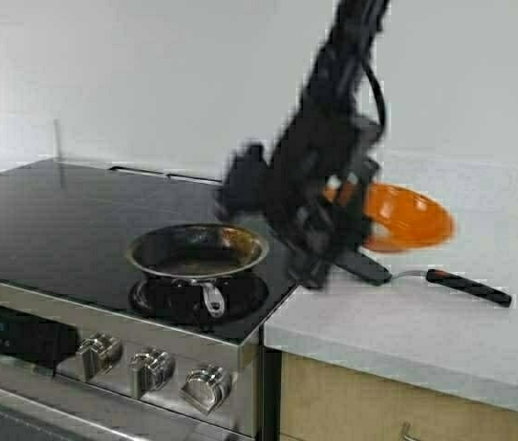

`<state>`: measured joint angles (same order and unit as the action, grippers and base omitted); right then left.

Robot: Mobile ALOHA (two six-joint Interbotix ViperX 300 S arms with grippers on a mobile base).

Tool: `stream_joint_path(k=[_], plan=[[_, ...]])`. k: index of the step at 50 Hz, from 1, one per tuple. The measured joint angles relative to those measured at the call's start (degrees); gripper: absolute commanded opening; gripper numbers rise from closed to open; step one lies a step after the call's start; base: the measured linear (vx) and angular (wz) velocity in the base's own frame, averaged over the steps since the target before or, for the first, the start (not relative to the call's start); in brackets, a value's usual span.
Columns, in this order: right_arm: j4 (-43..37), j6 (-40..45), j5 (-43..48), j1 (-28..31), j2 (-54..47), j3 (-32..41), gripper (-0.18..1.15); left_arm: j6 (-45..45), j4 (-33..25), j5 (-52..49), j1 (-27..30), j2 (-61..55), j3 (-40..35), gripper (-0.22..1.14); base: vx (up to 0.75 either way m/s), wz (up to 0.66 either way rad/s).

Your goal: Add oil to the pan and cook the shrimp and serve it

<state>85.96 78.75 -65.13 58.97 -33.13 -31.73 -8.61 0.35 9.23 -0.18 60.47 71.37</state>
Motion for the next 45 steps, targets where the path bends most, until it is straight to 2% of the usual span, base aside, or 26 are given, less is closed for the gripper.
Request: stream_joint_path(k=[12,27,37,45], plan=[[-2.64,-10.46,7.12,-0.09,2.55,11.43,0.05,0.00,0.00,0.00,0.00,-0.09,0.00,0.03,0.00,0.00],[-7.38,-11.34,23.55,-0.88,2.64,22.06,0.05,0.00,-0.09,0.00,0.00,-0.09,0.00,0.03,0.00,0.00],[-10.90,-11.25,35.60,-4.92,2.72,24.79,0.05,0.00,-0.09,0.00,0.09,0.00,0.00,0.03,0.00,0.00],[-14.77,-11.51,48.87,-9.40,2.90,24.87,0.05,0.00,0.00,0.00,0.09,-0.09,0.00,0.03,0.00,0.00]])
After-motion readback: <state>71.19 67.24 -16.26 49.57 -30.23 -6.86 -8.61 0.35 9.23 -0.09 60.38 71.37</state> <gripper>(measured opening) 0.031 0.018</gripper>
